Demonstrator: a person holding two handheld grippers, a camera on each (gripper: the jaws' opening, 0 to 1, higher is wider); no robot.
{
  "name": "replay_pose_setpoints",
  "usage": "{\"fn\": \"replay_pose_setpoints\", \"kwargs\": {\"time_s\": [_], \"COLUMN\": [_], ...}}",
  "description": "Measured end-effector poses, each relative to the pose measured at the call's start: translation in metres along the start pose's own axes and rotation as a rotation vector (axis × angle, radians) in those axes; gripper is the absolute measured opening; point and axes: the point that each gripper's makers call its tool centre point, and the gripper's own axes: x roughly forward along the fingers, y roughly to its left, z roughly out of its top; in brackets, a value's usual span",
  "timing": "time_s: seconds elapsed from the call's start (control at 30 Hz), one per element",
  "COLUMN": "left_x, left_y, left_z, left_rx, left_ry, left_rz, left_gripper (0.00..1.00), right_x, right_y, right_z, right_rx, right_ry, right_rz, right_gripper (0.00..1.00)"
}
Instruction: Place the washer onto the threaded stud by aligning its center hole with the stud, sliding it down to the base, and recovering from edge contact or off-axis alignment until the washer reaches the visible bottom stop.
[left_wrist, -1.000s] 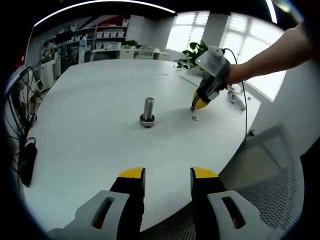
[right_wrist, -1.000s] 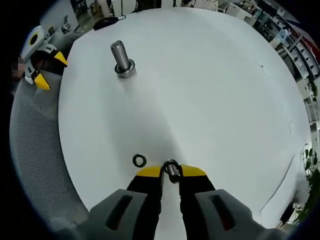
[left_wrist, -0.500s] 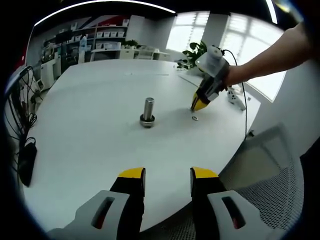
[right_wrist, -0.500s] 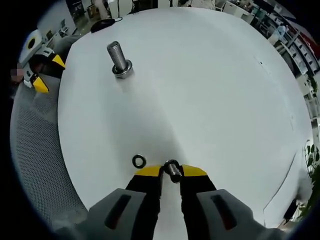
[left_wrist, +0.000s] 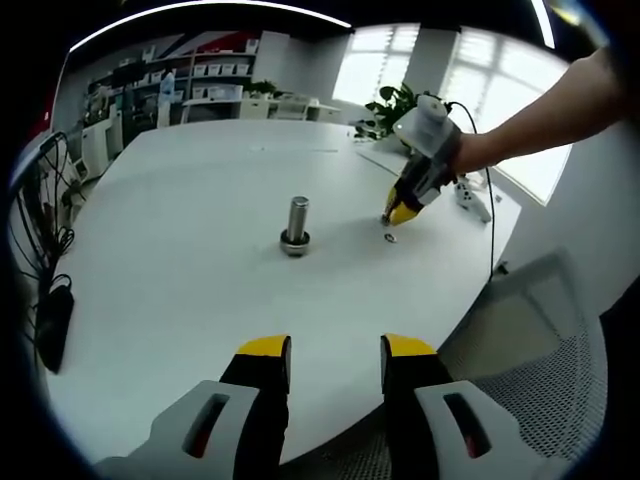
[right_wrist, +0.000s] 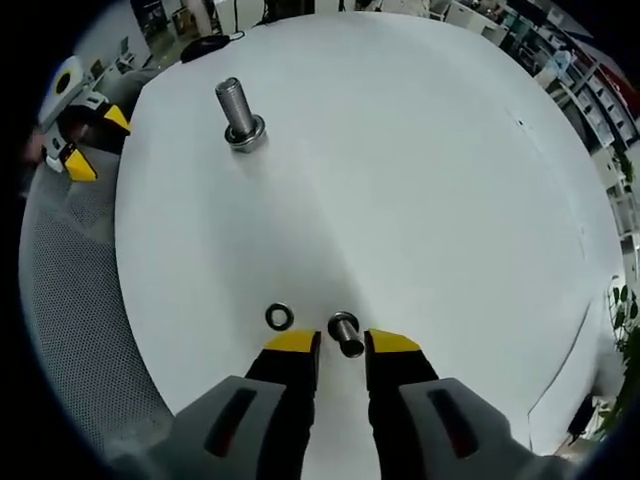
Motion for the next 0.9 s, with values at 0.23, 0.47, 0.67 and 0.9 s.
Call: {"fn": "replay_pose_setpoints", "kwargs": {"time_s": [0.23, 0.47, 0.67, 0.9], "left_x": [0.001, 0.000, 0.000, 0.000], "left_y": [0.000, -0.001, -0.001, -0.001], "left_z": [0.000, 0.000, 0.000, 0.001], "left_rx": [0.002, 0.001, 0.002, 0.001], "left_ry": [-0.001, -0.002, -0.004, -0.005], "left_rz": [-0.002, -0.004, -0.004, -0.005], "left_gripper": [0.34, 0.34, 0.34, 0.34], "right_x": [-0.003, -0.005, -0.006, -0.005], "right_y": [0.002, 0.006, 0.011, 0.019], "right_z": [-0.006, -0.011, -0.013, -0.014], "right_rx": [-0.005, 0.000, 0.006, 0.023], "right_ry": [0.010, 0.013, 0.016, 0.026], "right_rz": [-0.006, -0.003, 0.008, 0.018], "right_gripper": [0.22, 0.24, 0.27, 0.31]}}
